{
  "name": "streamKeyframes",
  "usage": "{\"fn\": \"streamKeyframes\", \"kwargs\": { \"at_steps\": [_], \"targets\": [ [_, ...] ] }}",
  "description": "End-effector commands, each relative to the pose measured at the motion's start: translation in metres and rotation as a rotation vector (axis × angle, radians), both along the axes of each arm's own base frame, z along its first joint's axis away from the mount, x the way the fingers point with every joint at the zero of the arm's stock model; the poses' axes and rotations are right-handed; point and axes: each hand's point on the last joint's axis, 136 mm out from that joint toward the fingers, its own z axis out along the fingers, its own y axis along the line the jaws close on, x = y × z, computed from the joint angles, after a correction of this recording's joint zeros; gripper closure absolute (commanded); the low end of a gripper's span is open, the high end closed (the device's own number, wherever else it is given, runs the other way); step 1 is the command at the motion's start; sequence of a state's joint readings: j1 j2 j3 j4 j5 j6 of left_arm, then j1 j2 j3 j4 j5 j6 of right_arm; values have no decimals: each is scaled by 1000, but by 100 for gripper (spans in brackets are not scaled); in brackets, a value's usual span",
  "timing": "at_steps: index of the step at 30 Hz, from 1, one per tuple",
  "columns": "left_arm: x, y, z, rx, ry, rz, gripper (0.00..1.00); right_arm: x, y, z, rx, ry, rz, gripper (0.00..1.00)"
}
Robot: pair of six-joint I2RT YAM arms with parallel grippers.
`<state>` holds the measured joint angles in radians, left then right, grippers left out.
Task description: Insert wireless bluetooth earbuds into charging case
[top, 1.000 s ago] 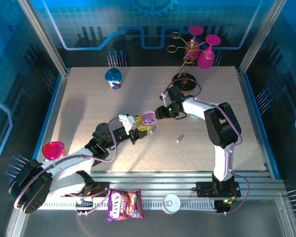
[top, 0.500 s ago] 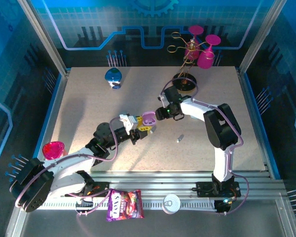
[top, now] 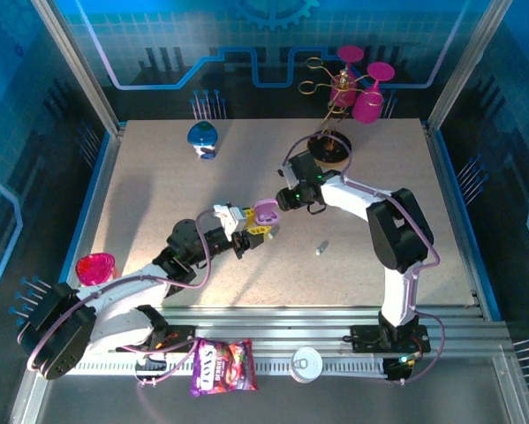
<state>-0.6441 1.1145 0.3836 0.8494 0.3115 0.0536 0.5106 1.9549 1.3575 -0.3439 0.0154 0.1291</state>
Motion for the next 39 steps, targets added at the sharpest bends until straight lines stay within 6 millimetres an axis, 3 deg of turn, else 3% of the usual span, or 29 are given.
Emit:
{"fn": "streamKeyframes", "kwargs": {
  "at_steps": [1,7,14,34,39],
  "targets": [
    [-2,1,17,-29,-44,-6,76,-6,8,-3,-100,2,98,57],
    [-6,3,23,-36,-71,-10,76,-11,4,-22,-285,81,151,63],
    [-17,10,34,-41,-113,-14,76,-13,4,-33,-353,101,165,66],
    [-14,8,28,-25,-100,-16,76,-6,2,-49,-449,92,164,78],
    [-12,9,26,-22,-99,-4,76,-5,3,-36,-425,75,144,83]
  ]
}}
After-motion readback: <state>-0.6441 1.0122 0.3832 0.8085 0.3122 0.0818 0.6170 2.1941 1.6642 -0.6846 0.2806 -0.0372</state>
